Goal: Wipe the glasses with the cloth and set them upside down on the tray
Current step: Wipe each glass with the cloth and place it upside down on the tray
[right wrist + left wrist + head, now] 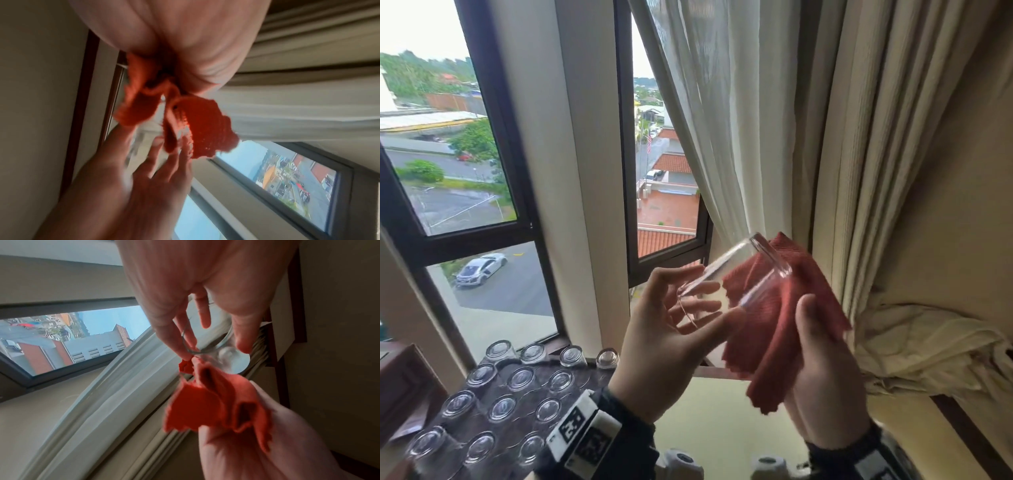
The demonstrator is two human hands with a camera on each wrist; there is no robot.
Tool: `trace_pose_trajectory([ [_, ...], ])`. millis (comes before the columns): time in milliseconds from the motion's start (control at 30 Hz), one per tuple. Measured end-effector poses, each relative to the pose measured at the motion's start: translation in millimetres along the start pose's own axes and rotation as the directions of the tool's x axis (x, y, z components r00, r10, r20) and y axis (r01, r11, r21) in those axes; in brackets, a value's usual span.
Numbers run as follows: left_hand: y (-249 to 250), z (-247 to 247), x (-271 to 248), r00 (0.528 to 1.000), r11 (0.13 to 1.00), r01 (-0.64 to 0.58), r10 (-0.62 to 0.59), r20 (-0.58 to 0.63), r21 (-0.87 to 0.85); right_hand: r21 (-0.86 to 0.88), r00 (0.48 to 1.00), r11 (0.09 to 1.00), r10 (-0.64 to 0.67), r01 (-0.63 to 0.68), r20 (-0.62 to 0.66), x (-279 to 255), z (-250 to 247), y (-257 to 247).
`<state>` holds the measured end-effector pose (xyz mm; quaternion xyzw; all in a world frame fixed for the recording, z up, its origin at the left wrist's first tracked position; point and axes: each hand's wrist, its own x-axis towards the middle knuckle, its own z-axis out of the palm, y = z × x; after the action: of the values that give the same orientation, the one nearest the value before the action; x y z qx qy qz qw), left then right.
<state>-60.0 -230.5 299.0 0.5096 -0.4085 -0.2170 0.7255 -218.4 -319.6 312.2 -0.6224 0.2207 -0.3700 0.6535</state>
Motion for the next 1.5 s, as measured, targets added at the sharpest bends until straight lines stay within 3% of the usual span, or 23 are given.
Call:
trace_pose_trajectory([
  [167,12.3,10.4,5.5,0.973,0.977,0.185,-0.197,0.123,0.102,-0.181,0.992,0.983,-0.045,0.023,-0.115,-6.8,16.8,10.6],
  [233,17.3,13.5,7.7,0.957,0.970,0.209,-0.228,0.179,0.121,-0.237,0.954,0.959,-0.208,0.156,-0.214,-2.9,14.7,17.4],
  [300,19.8,16.3,10.0,0.946,0.968,0.243,-0.251,0.206,0.065,-0.262,0.912,0.922,-0.345,0.285,-0.221,-1.3,10.7,25.3],
  [433,22.4,17.5,13.9,0.935,0.933,0.330,-0.303,0.184,-0.142,-0.326,0.864,0.827,-0.500,0.458,-0.054,-2.7,5.8,27.7],
  [533,28.0,20.9,17.8,0.930,0.873,0.364,-0.321,0.178,-0.324,-0.459,0.741,0.616,-0.653,0.640,0.157,-3.6,8.6,26.8],
  [633,32.4,27.2,18.0,0.920,0.822,0.390,-0.336,0.199,-0.414,-0.624,0.676,0.418,-0.693,0.660,0.251,2.5,9.9,36.7],
  [867,24.5,24.6,15.5,0.930,0.910,0.345,-0.298,0.216,-0.230,-0.797,0.795,0.342,-0.548,0.498,0.261,2.4,10.5,32.1],
  [1100,17.8,22.2,16.1,0.878,0.861,0.471,-0.436,0.200,-0.193,-0.834,0.829,0.325,-0.501,0.447,0.249,1.9,14.3,31.5],
  [1333,14.6,8.2,20.5,0.923,0.945,0.320,-0.294,0.250,-0.067,-0.885,0.857,0.244,-0.445,0.395,0.260,0.1,18.5,35.7],
  [1433,14.8,6.2,20.9,0.920,0.964,0.266,-0.250,0.303,-0.011,-0.894,0.880,0.270,-0.416,0.359,0.227,0.4,19.5,28.8],
  [1500,15.2,2.4,20.2,0.897,0.965,0.262,-0.236,0.373,-0.018,-0.855,0.885,0.365,-0.418,0.369,0.203,-0.3,21.4,24.9],
])
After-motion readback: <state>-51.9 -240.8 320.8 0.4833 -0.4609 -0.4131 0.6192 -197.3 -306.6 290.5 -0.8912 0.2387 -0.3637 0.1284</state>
